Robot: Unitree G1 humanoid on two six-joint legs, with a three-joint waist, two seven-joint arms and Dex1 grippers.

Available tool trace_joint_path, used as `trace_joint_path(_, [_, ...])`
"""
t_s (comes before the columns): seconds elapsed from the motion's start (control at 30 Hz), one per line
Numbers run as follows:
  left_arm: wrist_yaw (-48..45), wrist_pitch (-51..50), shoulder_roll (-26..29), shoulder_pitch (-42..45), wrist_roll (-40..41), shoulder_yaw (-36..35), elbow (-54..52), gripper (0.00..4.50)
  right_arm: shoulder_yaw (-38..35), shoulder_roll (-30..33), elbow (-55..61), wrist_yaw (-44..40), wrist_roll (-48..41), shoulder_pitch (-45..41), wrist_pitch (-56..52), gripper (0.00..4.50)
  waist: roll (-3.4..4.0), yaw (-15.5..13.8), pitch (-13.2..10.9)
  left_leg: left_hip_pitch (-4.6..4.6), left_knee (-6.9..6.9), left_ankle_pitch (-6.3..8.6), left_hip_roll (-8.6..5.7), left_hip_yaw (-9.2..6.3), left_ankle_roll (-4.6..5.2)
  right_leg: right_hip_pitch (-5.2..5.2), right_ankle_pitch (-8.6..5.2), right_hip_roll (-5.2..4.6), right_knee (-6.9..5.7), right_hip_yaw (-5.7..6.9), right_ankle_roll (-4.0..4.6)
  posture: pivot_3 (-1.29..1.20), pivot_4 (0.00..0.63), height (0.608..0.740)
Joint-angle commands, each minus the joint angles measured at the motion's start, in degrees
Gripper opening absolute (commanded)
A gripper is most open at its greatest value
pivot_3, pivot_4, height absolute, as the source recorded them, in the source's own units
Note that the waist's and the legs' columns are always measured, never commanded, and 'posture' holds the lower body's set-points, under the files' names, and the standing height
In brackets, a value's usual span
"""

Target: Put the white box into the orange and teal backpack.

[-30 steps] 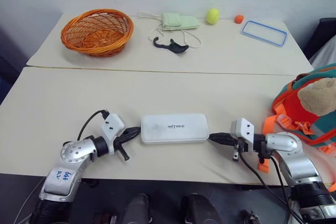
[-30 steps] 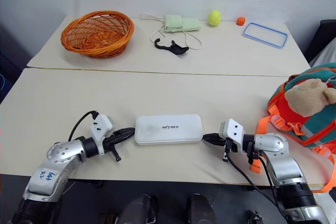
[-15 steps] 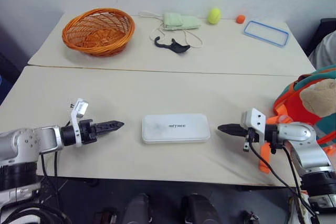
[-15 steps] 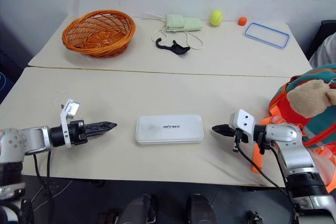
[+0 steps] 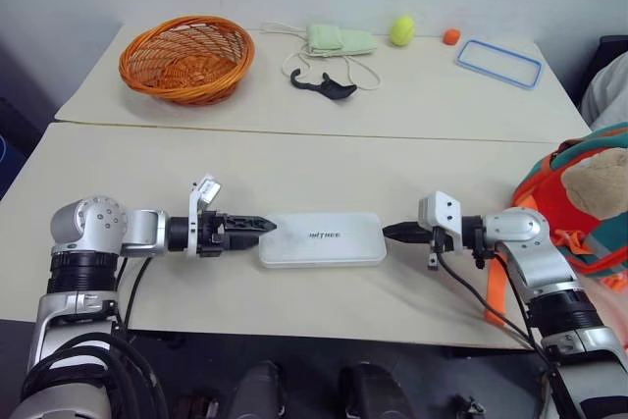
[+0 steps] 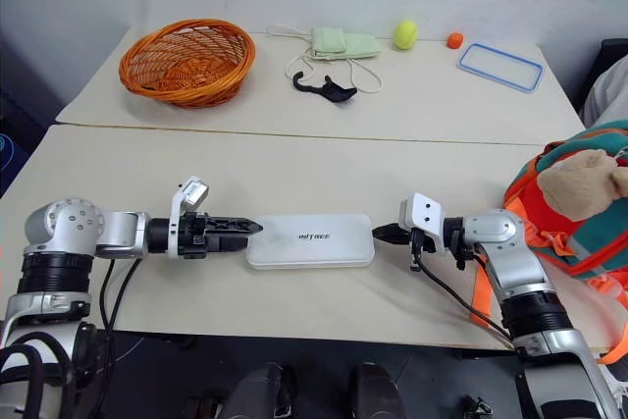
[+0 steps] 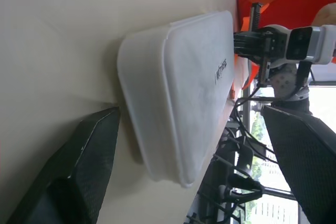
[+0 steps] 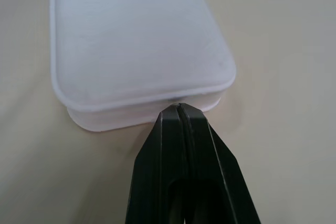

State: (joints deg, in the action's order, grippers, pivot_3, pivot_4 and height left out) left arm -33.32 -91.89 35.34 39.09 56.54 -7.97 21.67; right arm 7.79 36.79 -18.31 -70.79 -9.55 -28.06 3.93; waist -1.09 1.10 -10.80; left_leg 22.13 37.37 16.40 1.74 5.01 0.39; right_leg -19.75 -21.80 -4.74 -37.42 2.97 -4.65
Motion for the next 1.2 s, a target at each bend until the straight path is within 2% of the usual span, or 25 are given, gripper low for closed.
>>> trace_joint_path(0.03, [3.49,-0.61,-3.63,0.97,0.85,-0.93,2.70,4.49,0.40,-1.14,0.19,-0.35,-0.17,-0.82,1.22,0.00,0.00,-0.15,0.00,0.00,0.02,0.00,0.00,0.00,0.00,0.00,0.00,0.00,0.00,0.00,0.00,0.00,0.150,0.740])
trace_joint_path(0.17, [4.49,-0.61,-5.11,1.18,5.21,0.10,1.99,4.49,0.85,-2.17,0.37,-0.35,-0.03,-0.97,1.13,0.00,0.00,-0.19,0.00,0.00,0.07,0.00,0.01,0.00,0.00,-0.01,0.00,0.01,0.00,0.00,0.00,0.00,0.150,0.740])
trace_joint_path(0.2, [4.07,-0.61,-4.52,0.72,7.33,1.41,0.93,4.31,0.90,-2.33,0.44,-0.34,-0.06,-1.00,1.12,0.00,0.00,-0.18,0.00,0.00,0.06,0.00,0.01,0.00,0.00,-0.02,0.00,0.01,-0.01,0.00,0.00,0.00,0.150,0.740])
trace_joint_path(0.33, [4.12,-0.61,-1.63,-0.23,12.64,4.28,-0.53,3.41,0.57,-2.20,1.20,-0.78,-0.48,-0.48,1.00,0.00,-0.01,0.37,-0.01,0.05,0.02,0.00,0.04,0.00,-0.01,-0.06,0.00,0.05,-0.05,0.00,-0.01,0.00,0.150,0.740])
trace_joint_path(0.53, [6.12,-0.61,0.47,-1.03,17.84,3.98,-1.66,1.47,-1.66,-0.07,5.18,-1.48,-2.62,3.75,-0.59,0.00,-0.01,0.49,-0.01,0.05,-0.03,-0.03,0.06,-0.01,-0.05,-0.09,0.00,0.07,-0.01,-0.01,-0.01,0.00,0.150,0.740])
trace_joint_path(0.57, [6.83,-0.61,-0.03,-1.18,18.52,2.71,-1.97,1.27,-2.48,0.45,6.55,-1.36,-3.57,5.14,-1.23,0.00,-0.01,0.48,-0.01,0.06,-0.03,-0.03,0.06,-0.01,-0.05,-0.09,0.00,0.06,-0.01,-0.01,-0.01,0.00,0.150,0.740])
trace_joint_path(0.63, [8.21,-0.61,-1.65,-2.10,18.59,-0.80,-4.94,1.24,-5.13,1.63,10.66,-0.84,-6.86,8.90,-4.40,0.00,-0.02,0.36,-0.01,0.08,-0.05,-0.02,0.05,-0.01,-0.05,-0.09,0.00,0.05,-0.01,-0.01,-0.01,0.00,0.150,0.740])
trace_joint_path(0.77, [8.32,5.54,-2.89,-7.48,16.45,-5.06,-17.90,1.24,-14.05,2.94,21.08,3.74,-14.46,18.98,-11.43,0.84,-0.03,0.17,-0.02,0.14,-0.05,-0.02,0.04,-0.12,-0.04,-0.05,0.00,0.05,0.04,0.02,-0.01,0.00,0.150,0.740])
trace_joint_path(0.9, [-4.46,23.83,0.67,-17.81,6.10,-2.61,-33.24,1.24,-25.67,0.39,32.89,12.89,-20.41,32.40,-15.83,2.24,-0.02,0.29,-0.01,0.04,-0.24,-0.02,0.06,-0.11,-0.11,0.08,0.00,0.11,0.47,0.02,-0.01,0.00,0.150,0.740])
trace_joint_path(1.0, [-13.37,38.08,1.53,-23.88,-2.06,-0.22,-38.35,1.24,-34.06,-3.19,40.63,17.82,-22.06,44.87,-15.81,3.27,0.02,0.22,0.00,0.02,-0.39,-0.08,0.10,-0.06,-0.27,0.06,-0.01,0.22,0.56,-0.01,0.00,0.00,0.150,0.740])
trace_joint_path(1.1, [-16.87,47.78,0.43,-26.67,-7.17,0.14,-40.41,1.24,-43.05,-6.12,44.06,20.04,-23.81,56.53,-15.92,4.24,0.07,-0.98,0.00,-0.01,-0.57,-0.10,0.08,0.00,-0.29,0.07,-0.02,0.20,0.69,-0.08,0.02,0.00,0.150,0.740])
trace_joint_path(1.13, [-17.57,49.55,0.23,-26.91,-8.05,0.01,-40.36,1.24,-45.09,-6.67,44.25,20.39,-24.35,59.00,-15.85,4.49,0.07,-1.15,0.00,0.00,-0.61,-0.06,0.07,0.00,-0.29,0.07,-0.01,0.19,0.78,-0.10,0.02,0.00,0.150,0.740])
trace_joint_path(1.2, [-19.78,53.04,0.32,-27.21,-9.44,-0.18,-40.26,1.24,-50.01,-7.20,41.79,21.07,-24.78,62.35,-14.66,4.49,0.07,-1.07,0.00,0.00,-0.63,0.05,0.07,0.01,-0.31,0.12,0.00,0.18,0.91,-0.15,0.01,0.00,0.150,0.740])
